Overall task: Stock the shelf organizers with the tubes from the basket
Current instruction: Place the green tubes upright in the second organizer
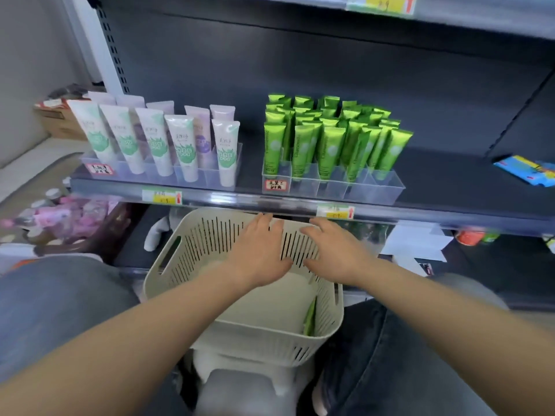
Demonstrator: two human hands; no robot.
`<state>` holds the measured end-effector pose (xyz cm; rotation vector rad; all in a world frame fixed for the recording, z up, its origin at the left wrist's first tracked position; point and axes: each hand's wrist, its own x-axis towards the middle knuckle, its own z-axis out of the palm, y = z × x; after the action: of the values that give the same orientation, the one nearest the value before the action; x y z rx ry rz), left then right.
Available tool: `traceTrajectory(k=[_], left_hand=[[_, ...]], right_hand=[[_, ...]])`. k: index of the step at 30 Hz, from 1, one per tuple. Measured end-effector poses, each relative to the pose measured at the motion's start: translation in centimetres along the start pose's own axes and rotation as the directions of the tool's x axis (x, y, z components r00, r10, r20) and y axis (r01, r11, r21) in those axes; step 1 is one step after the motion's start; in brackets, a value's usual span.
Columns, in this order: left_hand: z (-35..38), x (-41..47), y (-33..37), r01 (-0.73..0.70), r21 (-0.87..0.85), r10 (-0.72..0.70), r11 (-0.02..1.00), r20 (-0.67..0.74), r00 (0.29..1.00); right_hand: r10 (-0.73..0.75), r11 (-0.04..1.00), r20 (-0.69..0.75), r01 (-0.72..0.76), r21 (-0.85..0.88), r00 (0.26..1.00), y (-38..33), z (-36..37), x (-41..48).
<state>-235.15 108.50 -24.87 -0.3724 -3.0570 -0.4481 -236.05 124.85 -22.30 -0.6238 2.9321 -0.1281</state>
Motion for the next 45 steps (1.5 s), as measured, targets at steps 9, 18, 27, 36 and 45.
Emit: traceTrajectory(k=[9, 18, 27, 36, 45], left_hand=[[5.8, -0.8, -0.8, 0.161, -0.153, -0.106, 0.975, 0.318, 0.942], [10.2, 0.5, -1.3, 0.226, -0.154, -0.105, 0.962, 0.555, 0.825], [14.0, 3.4, -0.3, 0.212, -0.099, -0.081, 0.972, 0.708, 0.701], [18.7, 5.9, 0.6, 0.124, -0.104, 0.001, 0.987, 0.769, 0.639], [22.9, 6.6, 0.6, 0.220, -0.157, -0.010, 0.963, 0.794, 0.608]], right_hand=[[0.014, 1.000, 0.244, -0.014, -0.005, 0.970, 0.6, 5.6, 1.0], [0.038, 0.997, 0.421, -0.009, -0.071, 0.906, 1.6, 9.5, 3.5], [0.101, 0.970, 0.603, 0.057, -0.236, 0.791, 2.6, 12.4, 6.5], [0.178, 0.944, 0.746, 0.103, -0.314, 0.641, 3.4, 15.6, 10.2], [0.214, 0.942, 0.798, 0.097, -0.321, 0.563, 4.5, 19.4, 11.6]])
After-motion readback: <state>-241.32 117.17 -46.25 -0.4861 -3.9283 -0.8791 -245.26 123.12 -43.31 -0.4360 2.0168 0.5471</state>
